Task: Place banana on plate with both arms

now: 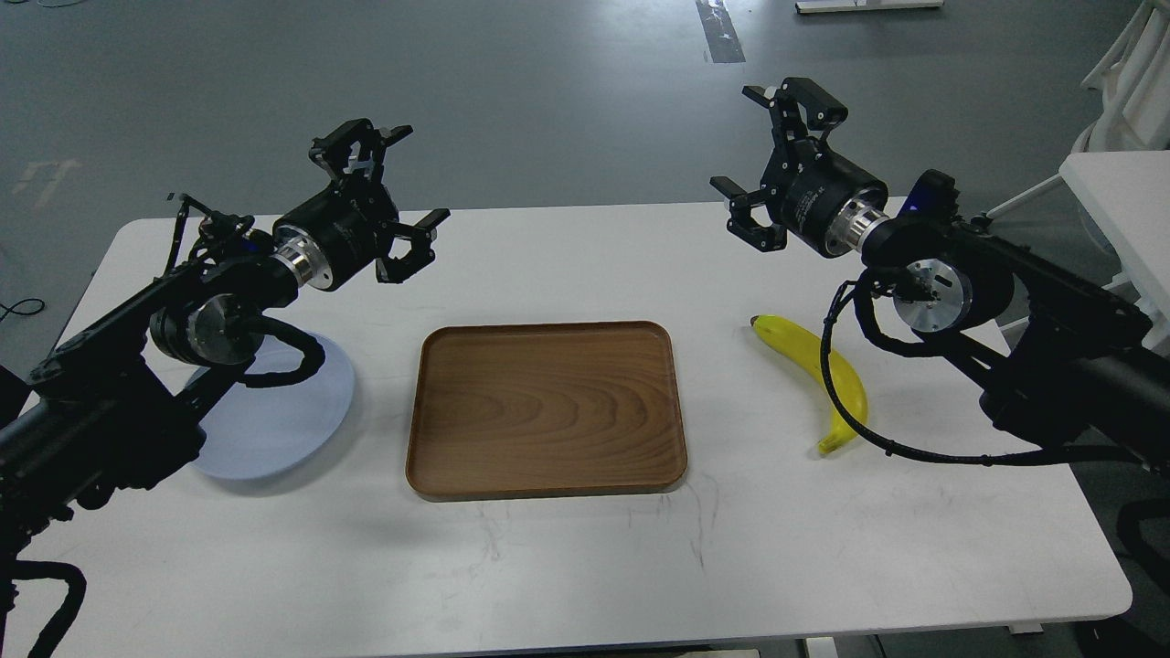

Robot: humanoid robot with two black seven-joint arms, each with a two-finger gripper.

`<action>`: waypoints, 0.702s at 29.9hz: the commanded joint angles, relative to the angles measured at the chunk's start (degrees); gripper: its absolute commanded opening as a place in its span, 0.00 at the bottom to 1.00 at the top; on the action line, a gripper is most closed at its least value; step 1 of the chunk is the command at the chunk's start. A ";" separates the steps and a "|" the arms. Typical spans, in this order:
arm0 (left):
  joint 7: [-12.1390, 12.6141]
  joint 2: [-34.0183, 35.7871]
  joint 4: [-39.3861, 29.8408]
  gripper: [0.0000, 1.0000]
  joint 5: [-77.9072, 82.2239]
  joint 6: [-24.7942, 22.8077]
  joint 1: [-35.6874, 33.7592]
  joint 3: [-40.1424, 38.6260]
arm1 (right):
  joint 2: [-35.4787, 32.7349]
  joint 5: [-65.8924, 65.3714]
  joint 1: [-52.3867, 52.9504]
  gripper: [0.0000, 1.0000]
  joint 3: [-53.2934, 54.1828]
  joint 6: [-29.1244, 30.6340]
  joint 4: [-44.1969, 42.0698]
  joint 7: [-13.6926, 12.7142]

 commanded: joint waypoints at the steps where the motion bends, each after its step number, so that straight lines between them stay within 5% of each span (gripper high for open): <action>1: 0.04 0.62 -0.01 0.98 0.07 -0.94 0.44 0.01 | -0.24 0.03 -0.20 1.00 -0.02 -0.01 1.05 -0.10; 21: -0.40 1.76 0.08 0.98 -0.10 -0.94 0.09 -0.25 | -0.86 -0.14 0.68 1.00 0.07 -0.10 0.80 -0.01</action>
